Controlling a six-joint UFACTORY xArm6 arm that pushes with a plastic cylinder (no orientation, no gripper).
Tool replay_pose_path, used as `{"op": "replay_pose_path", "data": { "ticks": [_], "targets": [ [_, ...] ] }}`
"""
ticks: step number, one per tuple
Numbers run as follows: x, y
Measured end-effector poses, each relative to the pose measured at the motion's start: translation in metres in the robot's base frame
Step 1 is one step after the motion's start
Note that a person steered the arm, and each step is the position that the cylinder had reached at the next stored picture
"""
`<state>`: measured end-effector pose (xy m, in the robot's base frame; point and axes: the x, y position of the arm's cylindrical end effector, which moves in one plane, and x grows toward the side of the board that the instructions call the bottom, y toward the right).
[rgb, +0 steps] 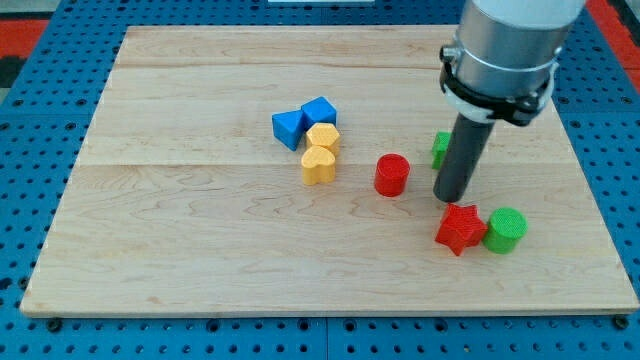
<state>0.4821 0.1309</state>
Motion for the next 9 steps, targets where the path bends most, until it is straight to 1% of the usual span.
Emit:
{"op": "replay_pose_path", "data": {
  "ticks": [1, 2, 3, 4, 5, 6, 7, 8, 9],
  "targets": [
    [0.028, -0.043],
    [0.021, -0.127],
    [-0.044, -0.217],
    [-0.094, -0.251],
    [-0.109, -0.254],
    [-0.112, -0.250],
    [-0.122, -0.210],
    [-0.130, -0.140],
    [-0.103, -0.133]
  ]
}}
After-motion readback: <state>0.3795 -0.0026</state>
